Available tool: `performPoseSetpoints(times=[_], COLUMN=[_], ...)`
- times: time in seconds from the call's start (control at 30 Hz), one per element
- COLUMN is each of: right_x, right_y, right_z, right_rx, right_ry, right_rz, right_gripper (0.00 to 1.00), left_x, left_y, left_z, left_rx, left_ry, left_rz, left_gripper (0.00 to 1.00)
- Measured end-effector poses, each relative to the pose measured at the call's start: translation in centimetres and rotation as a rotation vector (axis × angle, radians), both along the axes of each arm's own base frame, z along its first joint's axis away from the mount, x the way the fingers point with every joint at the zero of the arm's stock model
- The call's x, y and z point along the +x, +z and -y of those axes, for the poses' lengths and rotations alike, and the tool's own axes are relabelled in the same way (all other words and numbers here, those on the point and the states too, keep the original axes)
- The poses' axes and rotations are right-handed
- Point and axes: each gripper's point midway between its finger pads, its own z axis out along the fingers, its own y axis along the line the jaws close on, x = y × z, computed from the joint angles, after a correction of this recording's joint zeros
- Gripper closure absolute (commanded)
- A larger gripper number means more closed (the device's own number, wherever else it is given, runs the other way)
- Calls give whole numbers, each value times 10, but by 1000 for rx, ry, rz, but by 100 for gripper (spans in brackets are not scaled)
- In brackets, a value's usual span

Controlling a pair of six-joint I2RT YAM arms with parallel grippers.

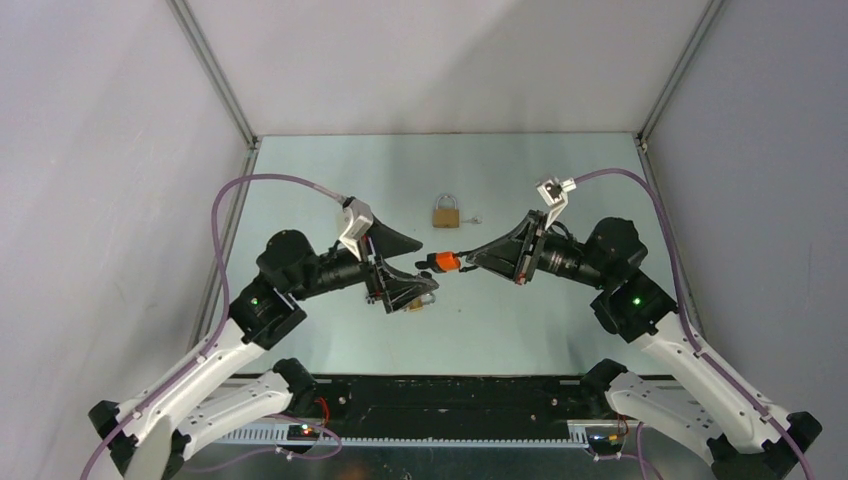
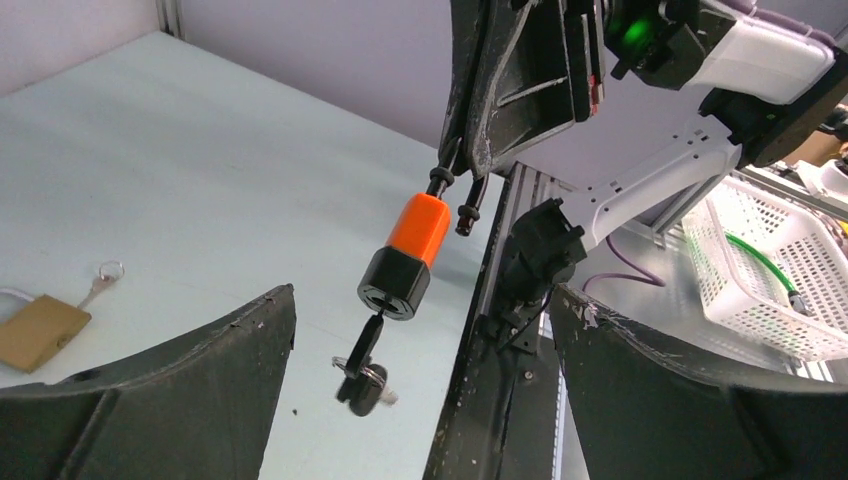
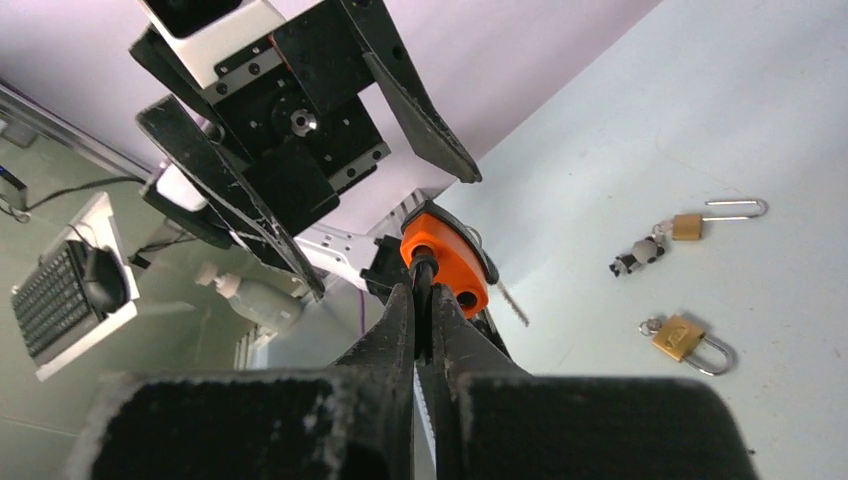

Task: Lock with the key
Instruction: Lock the lock.

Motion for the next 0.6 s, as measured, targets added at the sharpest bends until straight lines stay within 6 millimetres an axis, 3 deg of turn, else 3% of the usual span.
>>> performPoseSetpoints(times=[0.17,0.33,0.6], right_x=[-2,-3,-7], right_y=[16,28,38], right_z=[0,-1,-5], right_rx=[66,119,165], right_ry=[-3,-15,-21], right_rz=[-23,-45,-78], right_gripper=[100,100,100], left_x=[-1,-4,-1], left_y=[11,16,33], left_z=[8,20,21], left_rx=[-37,-57,-152], left_ry=[-21,-54,-30], left_rz=[40,70,93], left_gripper=[1,24,46])
